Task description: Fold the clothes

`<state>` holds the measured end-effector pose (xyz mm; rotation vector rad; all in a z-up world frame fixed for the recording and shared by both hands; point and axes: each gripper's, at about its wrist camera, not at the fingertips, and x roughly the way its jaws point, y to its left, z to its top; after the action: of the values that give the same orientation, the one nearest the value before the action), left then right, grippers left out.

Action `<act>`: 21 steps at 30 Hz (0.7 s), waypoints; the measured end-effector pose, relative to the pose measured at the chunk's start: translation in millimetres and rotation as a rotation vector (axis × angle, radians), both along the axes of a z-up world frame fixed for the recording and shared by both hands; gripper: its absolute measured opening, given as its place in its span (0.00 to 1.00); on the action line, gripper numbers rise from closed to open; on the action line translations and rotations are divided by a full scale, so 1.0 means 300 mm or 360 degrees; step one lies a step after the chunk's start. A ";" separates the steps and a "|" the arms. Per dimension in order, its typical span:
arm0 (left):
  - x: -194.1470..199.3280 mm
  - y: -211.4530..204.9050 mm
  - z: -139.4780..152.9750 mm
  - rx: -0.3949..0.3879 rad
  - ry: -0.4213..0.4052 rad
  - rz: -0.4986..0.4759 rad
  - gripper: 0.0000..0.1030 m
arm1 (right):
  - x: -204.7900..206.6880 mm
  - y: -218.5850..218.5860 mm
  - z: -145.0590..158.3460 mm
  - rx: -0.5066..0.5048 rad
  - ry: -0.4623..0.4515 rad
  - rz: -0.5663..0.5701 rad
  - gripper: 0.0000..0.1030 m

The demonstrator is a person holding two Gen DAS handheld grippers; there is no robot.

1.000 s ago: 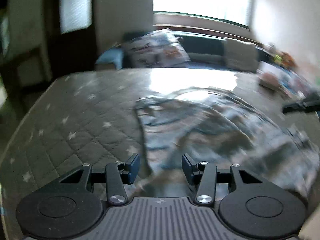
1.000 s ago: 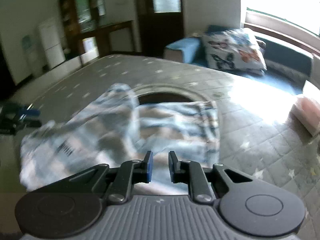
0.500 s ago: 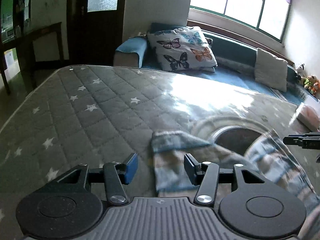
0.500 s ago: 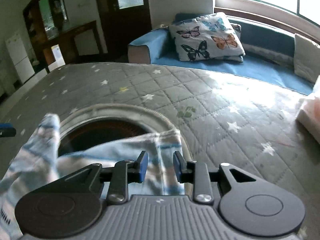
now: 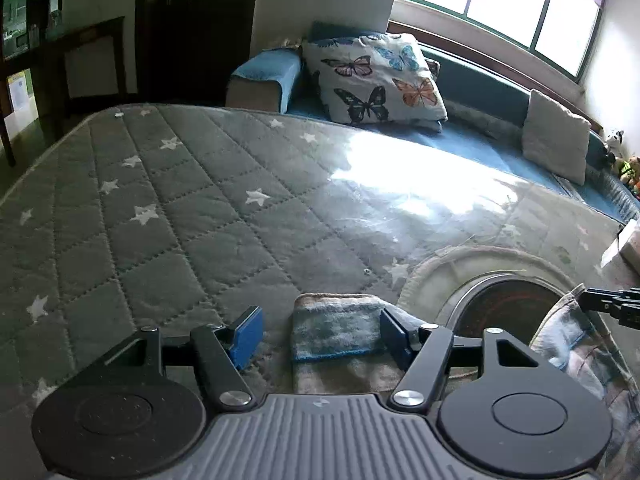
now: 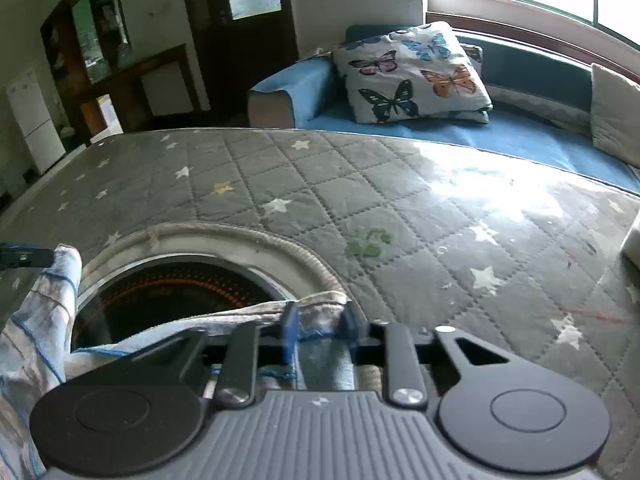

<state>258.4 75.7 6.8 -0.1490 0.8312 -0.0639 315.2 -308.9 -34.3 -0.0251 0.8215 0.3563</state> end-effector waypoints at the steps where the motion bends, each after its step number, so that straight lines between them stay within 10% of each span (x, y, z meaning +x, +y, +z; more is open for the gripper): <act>1: 0.004 -0.001 -0.007 -0.0002 0.0005 0.0000 0.60 | 0.000 0.001 -0.001 -0.0003 0.0000 -0.0001 0.09; 5: 0.010 -0.012 -0.017 0.0012 -0.0011 -0.0041 0.10 | -0.012 0.005 0.010 -0.0025 -0.0037 0.0001 0.04; 21: -0.016 0.049 0.087 0.0059 -0.0303 0.0019 0.05 | -0.057 -0.212 0.164 -0.0043 -0.0349 -0.0361 0.02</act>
<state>253.7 90.5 32.8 -0.1114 0.6409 -0.0506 298.2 -372.5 14.8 0.0038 0.6044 0.1251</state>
